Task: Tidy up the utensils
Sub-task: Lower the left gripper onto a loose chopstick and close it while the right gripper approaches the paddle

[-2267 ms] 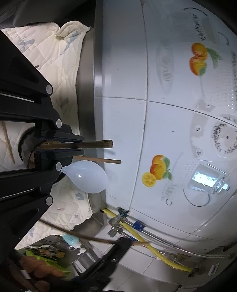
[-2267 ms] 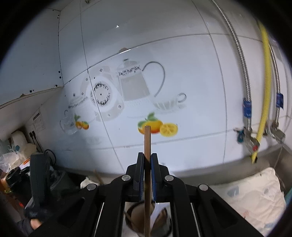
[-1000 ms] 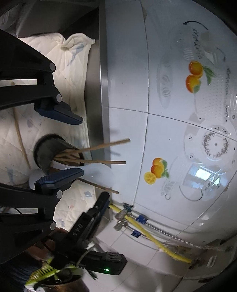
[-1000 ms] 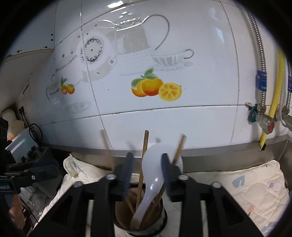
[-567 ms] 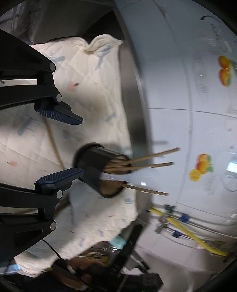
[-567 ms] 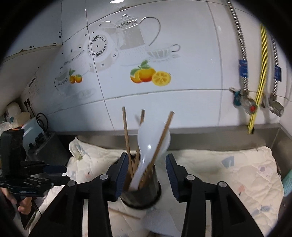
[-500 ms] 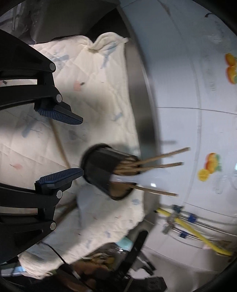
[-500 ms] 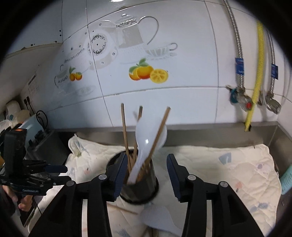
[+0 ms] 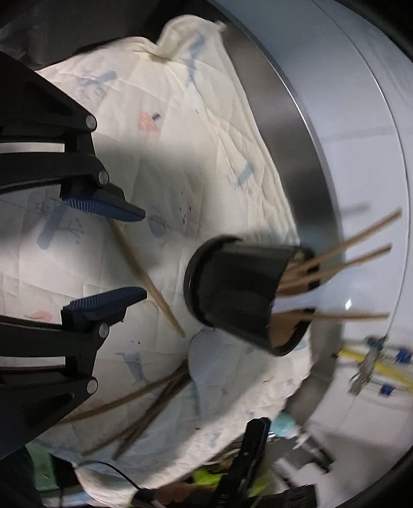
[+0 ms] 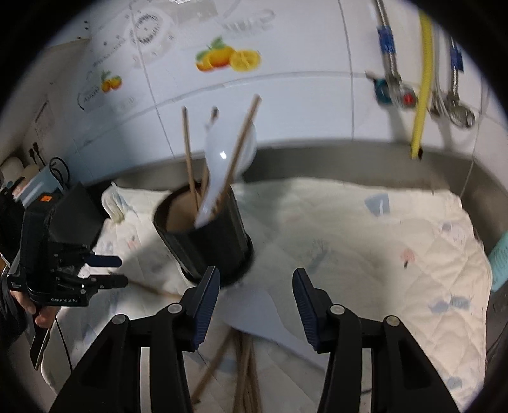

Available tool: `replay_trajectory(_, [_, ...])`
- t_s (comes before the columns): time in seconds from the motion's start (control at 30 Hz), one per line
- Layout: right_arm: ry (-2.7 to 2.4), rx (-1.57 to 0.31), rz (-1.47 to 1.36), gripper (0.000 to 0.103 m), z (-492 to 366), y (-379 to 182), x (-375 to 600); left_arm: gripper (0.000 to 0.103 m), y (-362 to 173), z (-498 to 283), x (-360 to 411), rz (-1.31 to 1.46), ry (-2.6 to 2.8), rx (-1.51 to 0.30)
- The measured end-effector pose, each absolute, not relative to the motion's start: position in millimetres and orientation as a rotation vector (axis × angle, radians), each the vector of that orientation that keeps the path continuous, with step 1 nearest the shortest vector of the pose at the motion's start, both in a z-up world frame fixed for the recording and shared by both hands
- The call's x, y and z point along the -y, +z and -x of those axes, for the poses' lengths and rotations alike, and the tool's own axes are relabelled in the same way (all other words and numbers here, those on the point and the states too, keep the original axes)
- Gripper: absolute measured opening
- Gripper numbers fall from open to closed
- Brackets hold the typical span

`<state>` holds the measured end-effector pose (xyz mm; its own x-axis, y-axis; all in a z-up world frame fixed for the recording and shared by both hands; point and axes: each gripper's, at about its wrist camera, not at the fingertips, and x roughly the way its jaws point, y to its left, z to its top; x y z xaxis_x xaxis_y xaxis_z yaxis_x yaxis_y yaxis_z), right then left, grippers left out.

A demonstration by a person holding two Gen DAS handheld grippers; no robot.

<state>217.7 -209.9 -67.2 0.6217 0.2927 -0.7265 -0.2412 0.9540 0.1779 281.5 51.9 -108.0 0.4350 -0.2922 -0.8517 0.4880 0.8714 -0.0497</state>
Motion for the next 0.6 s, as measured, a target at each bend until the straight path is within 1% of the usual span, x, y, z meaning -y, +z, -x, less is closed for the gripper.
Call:
replay_trajectory(0.07, [0.306,-0.871,-0.073,0.053,-217,-74,215,0.033,-117,-285,-41,-0.261,-0.533,-1.022])
replay_trajectory(0.1, [0.302,-0.885,-0.074,0.053,-218,-77,217,0.031,-122,-286,-37,-0.282,-0.546,-1.030])
replay_trajectory(0.17, [0.301,-0.907,-0.079,0.053,-218,-81,221,0.030,-130,-290,-30,-0.320,-0.577,-1.045])
replay_trajectory(0.33, [0.304,-0.962,-0.078,0.053,-223,-92,230,0.030,-140,-295,-20,-0.387,-0.644,-1.051])
replay_trajectory(0.6, [0.335,-1.026,-0.034,0.053,-228,-104,229,0.030,-154,-305,-19,-0.423,-0.664,-1.088])
